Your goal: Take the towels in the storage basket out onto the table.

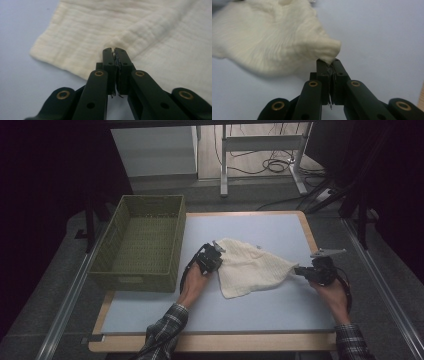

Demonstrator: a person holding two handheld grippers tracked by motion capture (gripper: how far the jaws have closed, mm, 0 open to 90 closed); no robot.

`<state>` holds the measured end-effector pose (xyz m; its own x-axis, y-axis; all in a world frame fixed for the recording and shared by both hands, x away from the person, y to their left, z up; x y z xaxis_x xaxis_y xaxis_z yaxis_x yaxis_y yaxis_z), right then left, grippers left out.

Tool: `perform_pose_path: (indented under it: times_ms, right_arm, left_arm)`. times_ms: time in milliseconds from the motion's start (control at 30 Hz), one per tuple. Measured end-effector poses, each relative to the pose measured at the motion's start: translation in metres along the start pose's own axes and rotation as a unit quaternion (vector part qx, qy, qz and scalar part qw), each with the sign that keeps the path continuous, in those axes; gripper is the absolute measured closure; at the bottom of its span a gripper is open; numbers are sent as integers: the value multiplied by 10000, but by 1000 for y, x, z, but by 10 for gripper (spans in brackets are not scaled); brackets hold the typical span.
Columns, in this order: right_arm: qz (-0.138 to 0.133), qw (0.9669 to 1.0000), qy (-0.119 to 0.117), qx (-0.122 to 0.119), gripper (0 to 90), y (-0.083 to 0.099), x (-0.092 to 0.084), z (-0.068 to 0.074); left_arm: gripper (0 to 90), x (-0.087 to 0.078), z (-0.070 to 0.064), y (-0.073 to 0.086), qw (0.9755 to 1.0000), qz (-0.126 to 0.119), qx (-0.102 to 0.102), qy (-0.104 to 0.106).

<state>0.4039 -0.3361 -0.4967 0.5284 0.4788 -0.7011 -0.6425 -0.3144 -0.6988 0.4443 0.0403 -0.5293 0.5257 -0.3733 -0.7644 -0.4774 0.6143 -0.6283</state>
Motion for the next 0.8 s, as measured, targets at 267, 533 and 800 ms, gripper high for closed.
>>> perform_pose_path:
  times_ms: [267,533,800]
  right_arm:
    - [173,9998,27,-11,710,6,-20,7]
    - [69,9999,-29,128,630,24,-16,-2]
    - [166,9995,258,-109,809,32,3,6]
  left_arm:
    - [610,-29,-1,17,9987,-292,-327,261]
    - [504,-54,-42,46,9921,-572,-167,1103]
    - [622,-39,-73,46,9933,-485,178,1033]
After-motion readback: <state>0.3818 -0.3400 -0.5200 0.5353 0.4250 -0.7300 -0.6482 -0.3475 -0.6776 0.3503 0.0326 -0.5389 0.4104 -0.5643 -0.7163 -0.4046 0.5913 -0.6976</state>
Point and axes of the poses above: each handheld gripper's, and its own axes: x roughly forward along the jaws, y roughly out of its underside, z roughly to its left, the point moved 1 cm from there along x, roughly forward along the jaws, and after that the axes turned 6 degrees about x, right-handed, at the moved point
